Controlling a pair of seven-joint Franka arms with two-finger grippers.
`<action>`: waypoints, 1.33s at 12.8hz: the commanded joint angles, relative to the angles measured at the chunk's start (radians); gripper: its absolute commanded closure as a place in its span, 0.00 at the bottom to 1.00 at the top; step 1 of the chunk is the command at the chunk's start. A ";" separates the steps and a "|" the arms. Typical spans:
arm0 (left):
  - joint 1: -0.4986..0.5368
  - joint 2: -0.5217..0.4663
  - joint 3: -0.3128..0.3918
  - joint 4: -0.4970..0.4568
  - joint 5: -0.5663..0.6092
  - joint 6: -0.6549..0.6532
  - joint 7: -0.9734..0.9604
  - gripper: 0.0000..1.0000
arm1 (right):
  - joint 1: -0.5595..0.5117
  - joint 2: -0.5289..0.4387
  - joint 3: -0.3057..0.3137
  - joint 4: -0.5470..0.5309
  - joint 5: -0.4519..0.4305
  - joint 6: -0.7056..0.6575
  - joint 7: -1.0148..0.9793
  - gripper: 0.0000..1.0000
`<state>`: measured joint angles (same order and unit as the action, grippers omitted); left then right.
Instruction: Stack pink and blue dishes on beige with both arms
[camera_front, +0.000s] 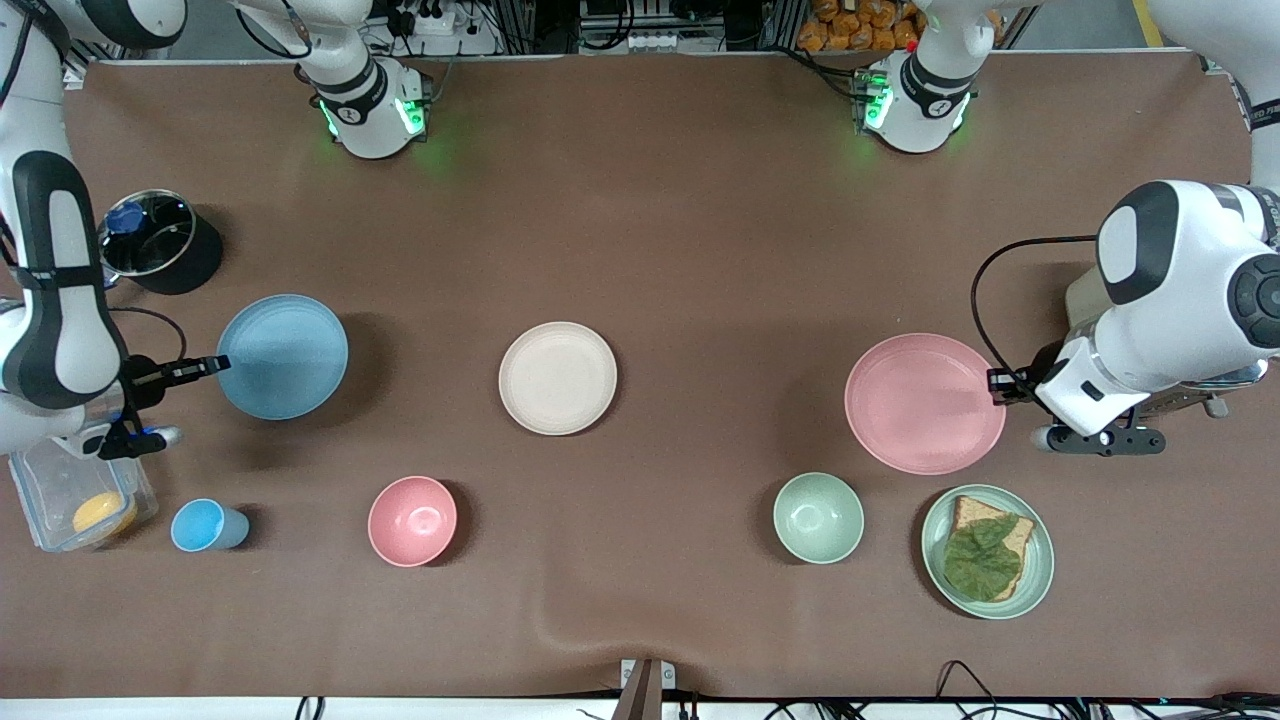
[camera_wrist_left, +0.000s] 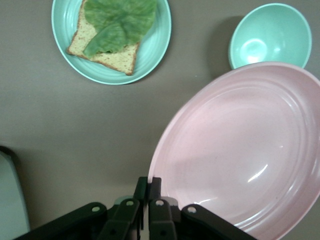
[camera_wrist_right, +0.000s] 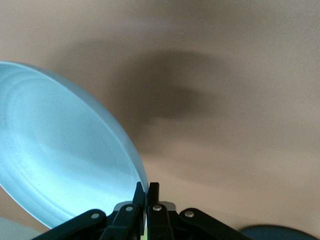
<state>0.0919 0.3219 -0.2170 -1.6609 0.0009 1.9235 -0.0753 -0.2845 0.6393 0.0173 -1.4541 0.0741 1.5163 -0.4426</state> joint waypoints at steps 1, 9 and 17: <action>0.002 -0.006 -0.022 0.035 -0.018 -0.047 -0.018 1.00 | 0.024 -0.058 0.001 0.027 0.007 -0.059 0.016 1.00; 0.002 -0.017 -0.024 0.090 -0.018 -0.116 -0.008 1.00 | 0.027 -0.102 0.006 0.057 0.009 -0.067 0.027 1.00; 0.003 -0.026 -0.035 0.092 -0.019 -0.124 -0.008 1.00 | 0.062 -0.135 0.006 0.066 0.010 -0.084 0.027 1.00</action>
<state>0.0916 0.3153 -0.2422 -1.5742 0.0009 1.8254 -0.0843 -0.2191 0.5238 0.0233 -1.3865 0.0745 1.4481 -0.4247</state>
